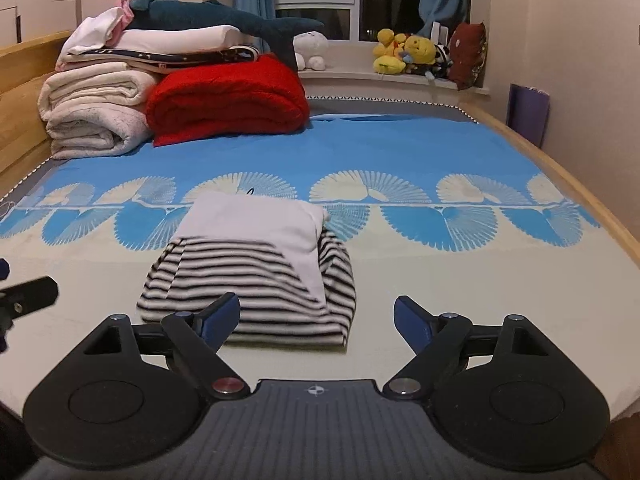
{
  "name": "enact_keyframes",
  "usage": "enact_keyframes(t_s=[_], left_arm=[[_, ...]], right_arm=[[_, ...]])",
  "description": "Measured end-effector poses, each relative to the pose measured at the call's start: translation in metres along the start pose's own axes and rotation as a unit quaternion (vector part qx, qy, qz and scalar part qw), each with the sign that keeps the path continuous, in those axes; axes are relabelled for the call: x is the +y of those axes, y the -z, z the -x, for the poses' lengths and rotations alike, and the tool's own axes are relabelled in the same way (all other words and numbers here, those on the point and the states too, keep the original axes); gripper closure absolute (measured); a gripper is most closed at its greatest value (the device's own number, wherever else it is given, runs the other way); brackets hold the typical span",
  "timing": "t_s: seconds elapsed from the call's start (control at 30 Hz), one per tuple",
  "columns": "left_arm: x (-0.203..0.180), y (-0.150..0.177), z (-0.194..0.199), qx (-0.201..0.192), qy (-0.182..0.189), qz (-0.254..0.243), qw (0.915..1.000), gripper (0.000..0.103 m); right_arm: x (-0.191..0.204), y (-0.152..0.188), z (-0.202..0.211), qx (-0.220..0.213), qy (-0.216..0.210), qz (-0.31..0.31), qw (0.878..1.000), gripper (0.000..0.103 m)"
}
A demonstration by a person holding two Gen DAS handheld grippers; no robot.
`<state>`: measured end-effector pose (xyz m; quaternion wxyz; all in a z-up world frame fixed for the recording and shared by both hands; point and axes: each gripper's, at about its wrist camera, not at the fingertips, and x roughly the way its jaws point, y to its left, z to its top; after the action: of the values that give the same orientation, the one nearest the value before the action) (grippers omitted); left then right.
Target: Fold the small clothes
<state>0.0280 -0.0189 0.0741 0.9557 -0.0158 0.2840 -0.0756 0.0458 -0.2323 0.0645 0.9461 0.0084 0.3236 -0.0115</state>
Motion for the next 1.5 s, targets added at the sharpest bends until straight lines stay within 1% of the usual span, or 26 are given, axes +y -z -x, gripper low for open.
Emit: enact_keyframes(t_s=[0.03,0.07,0.1,0.13,0.17,0.27,0.37,0.47,0.63,0.93,1.5], left_arm=[[-0.001,0.008,-0.004,0.013,0.007,0.001,0.9999,0.008],[-0.003,0.016,-0.011,0.032,0.006,-0.001,0.9995,0.007],[-0.005,0.021,-0.018,0.053,-0.011,0.002,0.9985,0.007],[-0.006,0.023,-0.023,0.066,-0.023,0.008,0.9975,0.007],[-0.007,0.023,-0.028,0.069,-0.027,0.013,0.9971,0.007],[-0.012,0.018,-0.034,0.060,-0.018,0.016,0.9979,0.004],[-0.017,0.013,-0.041,0.062,-0.008,0.021,0.9978,0.004],[-0.020,0.013,-0.044,0.062,-0.022,0.016,0.9977,0.004],[-0.018,0.013,-0.051,0.066,-0.020,0.019,0.9974,0.004],[-0.015,0.014,-0.051,0.060,-0.023,0.017,0.9978,0.004],[-0.012,0.015,-0.051,0.062,-0.022,0.021,0.9976,0.004]], right_arm=[[0.000,0.008,0.001,-0.002,-0.005,-0.006,1.000,0.018],[-0.001,0.018,0.002,-0.006,-0.017,-0.017,1.000,0.018],[0.000,0.028,0.001,-0.007,-0.027,-0.024,0.999,0.018],[0.001,0.035,-0.004,0.009,-0.028,-0.024,0.999,0.020],[0.003,0.037,-0.007,0.024,-0.026,-0.022,0.999,0.020],[0.011,0.036,-0.008,0.009,-0.038,-0.011,0.999,0.019],[0.022,0.038,-0.016,0.005,-0.029,0.019,0.999,0.019],[0.026,0.035,-0.021,0.001,-0.047,0.014,0.999,0.020],[0.029,0.037,-0.028,0.007,-0.041,0.016,0.999,0.020],[0.030,0.038,-0.029,0.005,-0.041,0.017,0.999,0.020],[0.034,0.037,-0.029,0.006,-0.040,0.016,0.999,0.023]])
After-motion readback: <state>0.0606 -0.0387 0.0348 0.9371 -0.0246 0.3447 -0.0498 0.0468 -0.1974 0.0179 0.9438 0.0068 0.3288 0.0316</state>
